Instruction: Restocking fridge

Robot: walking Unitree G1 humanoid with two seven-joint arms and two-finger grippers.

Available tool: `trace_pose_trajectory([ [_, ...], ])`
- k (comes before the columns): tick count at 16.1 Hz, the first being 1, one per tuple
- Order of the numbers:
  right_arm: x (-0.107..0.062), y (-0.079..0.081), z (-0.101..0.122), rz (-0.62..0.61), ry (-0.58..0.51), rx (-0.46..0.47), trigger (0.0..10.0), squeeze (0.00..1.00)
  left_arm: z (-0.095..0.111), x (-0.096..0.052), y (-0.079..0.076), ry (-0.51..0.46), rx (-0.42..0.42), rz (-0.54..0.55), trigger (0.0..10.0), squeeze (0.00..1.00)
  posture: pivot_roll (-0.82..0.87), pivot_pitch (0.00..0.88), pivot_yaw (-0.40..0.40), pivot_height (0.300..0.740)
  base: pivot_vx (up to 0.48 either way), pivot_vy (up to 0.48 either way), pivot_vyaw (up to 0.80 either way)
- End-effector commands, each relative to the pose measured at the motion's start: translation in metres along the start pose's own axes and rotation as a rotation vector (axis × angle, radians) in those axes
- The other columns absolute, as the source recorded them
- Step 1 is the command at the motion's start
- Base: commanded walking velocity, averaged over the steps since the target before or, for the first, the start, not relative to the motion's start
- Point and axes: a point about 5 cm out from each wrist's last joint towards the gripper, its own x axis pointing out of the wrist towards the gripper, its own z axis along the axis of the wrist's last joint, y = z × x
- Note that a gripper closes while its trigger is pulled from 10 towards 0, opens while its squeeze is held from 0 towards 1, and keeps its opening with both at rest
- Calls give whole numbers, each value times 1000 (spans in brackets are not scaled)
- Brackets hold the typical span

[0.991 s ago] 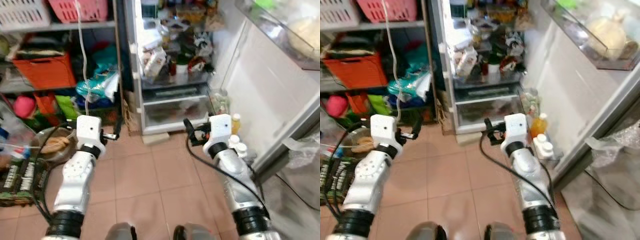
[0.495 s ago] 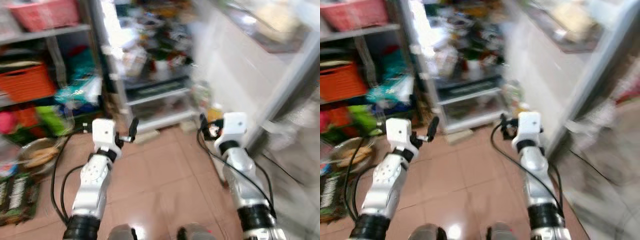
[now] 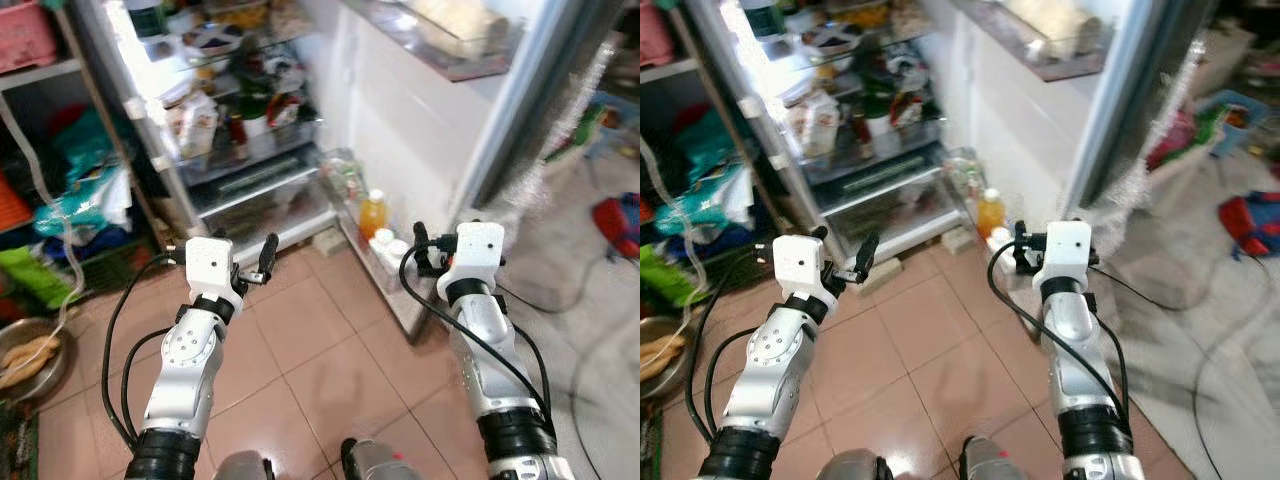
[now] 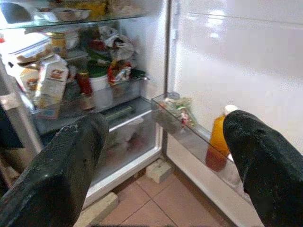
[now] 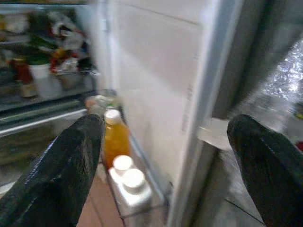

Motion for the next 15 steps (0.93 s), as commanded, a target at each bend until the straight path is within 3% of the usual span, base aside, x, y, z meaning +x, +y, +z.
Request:
trace_pose_trajectory([
  [1, 3, -1, 2, -6, -5, 2, 10000, 0, 1, -1, 1, 1, 6, 1, 10000, 0, 37, 77, 33, 740, 0, 0, -800],
  [3, 23, -11, 11, -47, -21, -31, 10000, 0, 3, -2, 3, -7, 10, 5, 10000, 0, 52, 78, 30, 740, 251, 0, -800],
  [7, 37, -19, 22, -73, -46, -24, 10000, 0, 4, -6, 4, -16, 13, -3, 10000, 0, 61, 82, 28, 740, 424, 0, -564],
  [10, 33, -16, 18, -59, -38, -24, 10000, 0, 3, -7, 4, -9, 10, 3, 10000, 0, 62, 86, 28, 740, 366, 0, 0],
  [15, 28, -10, 8, 5, -9, 1, 10000, 0, 4, -9, 2, -11, 5, 22, 10000, 0, 72, 102, 37, 740, 0, 0, 0],
])
